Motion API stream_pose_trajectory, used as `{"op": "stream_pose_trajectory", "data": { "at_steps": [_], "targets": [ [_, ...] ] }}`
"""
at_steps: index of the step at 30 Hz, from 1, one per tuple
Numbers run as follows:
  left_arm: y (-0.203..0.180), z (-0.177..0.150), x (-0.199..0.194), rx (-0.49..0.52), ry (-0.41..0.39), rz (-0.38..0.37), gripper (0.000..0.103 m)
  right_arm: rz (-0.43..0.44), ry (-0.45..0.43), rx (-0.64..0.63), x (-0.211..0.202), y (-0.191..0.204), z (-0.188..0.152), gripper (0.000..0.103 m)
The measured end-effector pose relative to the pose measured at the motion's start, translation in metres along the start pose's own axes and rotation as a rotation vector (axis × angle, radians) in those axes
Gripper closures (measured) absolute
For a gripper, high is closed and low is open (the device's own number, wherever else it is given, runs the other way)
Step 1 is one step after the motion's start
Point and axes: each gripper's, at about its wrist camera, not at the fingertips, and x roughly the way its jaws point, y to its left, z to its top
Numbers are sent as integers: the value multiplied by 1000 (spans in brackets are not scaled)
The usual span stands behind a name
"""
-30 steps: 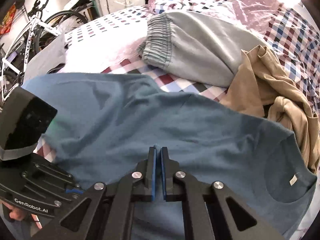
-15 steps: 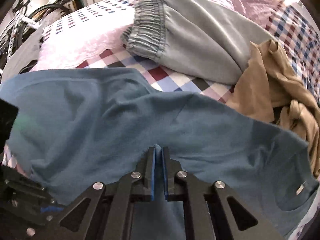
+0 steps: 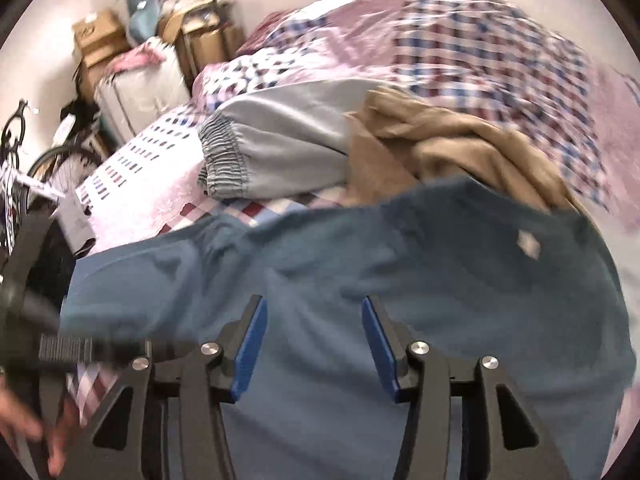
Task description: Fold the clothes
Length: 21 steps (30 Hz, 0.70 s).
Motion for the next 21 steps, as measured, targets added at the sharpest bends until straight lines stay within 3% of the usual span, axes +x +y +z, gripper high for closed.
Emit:
{"op": "stream_pose_trajectory", "data": {
  "at_steps": [2,6,10,13,15,21],
  "targets": [
    [-2,1,-5,15,-33,16,64,-1,-45,59,-22,-11,-10,45],
    [-10,-2,-10,59,-91,32,53,-120,-103,124,-70,-35,-61,33],
    [-26,-10,-4,125,-118,27,50,-196,-139,247,-98,-76,-103,26],
    [-36,-18,4,159,-116,23,40,-182,-134,373,-96,-107,-122,26],
    [-44,-25,8,192,-128,22,38,-177,-104,388,-85,-116,-130,26],
    [-55,-41,9,250,-180,-6,36,-242,-164,373,-77,-105,-134,26]
  ]
}}
